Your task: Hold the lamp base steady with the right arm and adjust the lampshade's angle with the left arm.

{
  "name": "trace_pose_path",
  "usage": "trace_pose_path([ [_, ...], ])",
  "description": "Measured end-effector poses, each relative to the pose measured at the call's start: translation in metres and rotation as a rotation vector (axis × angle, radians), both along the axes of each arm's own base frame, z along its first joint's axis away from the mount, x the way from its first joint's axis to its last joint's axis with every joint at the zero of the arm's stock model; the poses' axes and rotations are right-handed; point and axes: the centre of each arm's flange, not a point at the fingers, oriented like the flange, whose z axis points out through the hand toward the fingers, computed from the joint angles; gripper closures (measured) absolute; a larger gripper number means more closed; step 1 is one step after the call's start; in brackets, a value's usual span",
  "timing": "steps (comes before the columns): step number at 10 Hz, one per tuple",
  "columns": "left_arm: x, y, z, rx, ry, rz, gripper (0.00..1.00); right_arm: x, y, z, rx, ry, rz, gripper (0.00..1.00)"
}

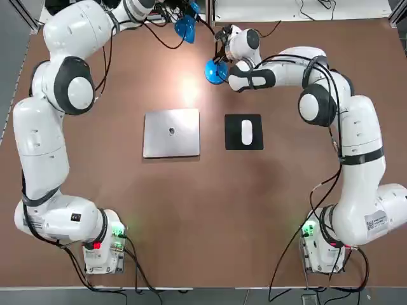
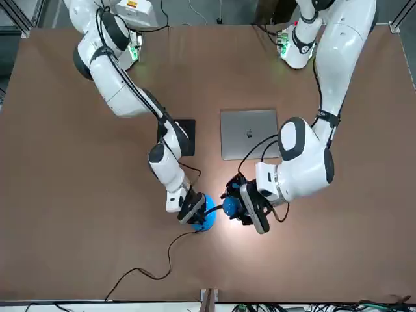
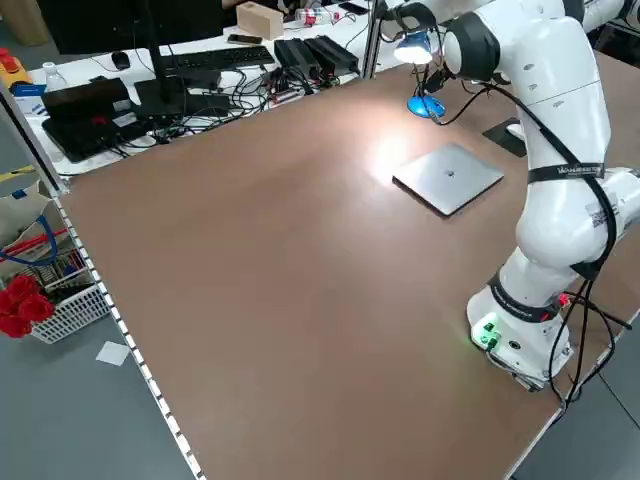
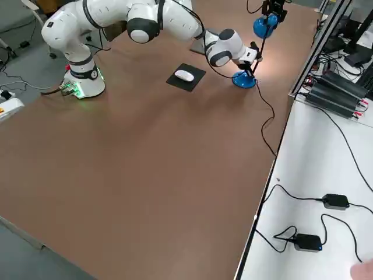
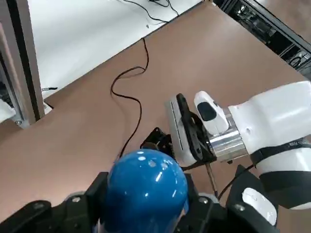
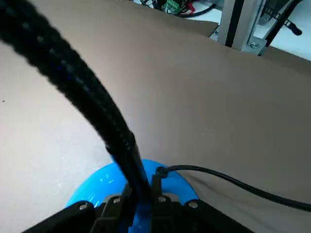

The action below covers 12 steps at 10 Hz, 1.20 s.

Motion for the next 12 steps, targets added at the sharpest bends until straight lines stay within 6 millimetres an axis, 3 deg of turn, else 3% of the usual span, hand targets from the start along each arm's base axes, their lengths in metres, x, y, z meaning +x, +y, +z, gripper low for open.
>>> trace_pose_path([
  [12,-0.0033,0.0035,-0.0041,-0.023,0.287,0.181,0.37,-0.0003,0.0005,0.0000,-0.001,-0.002,0.002,0.84],
])
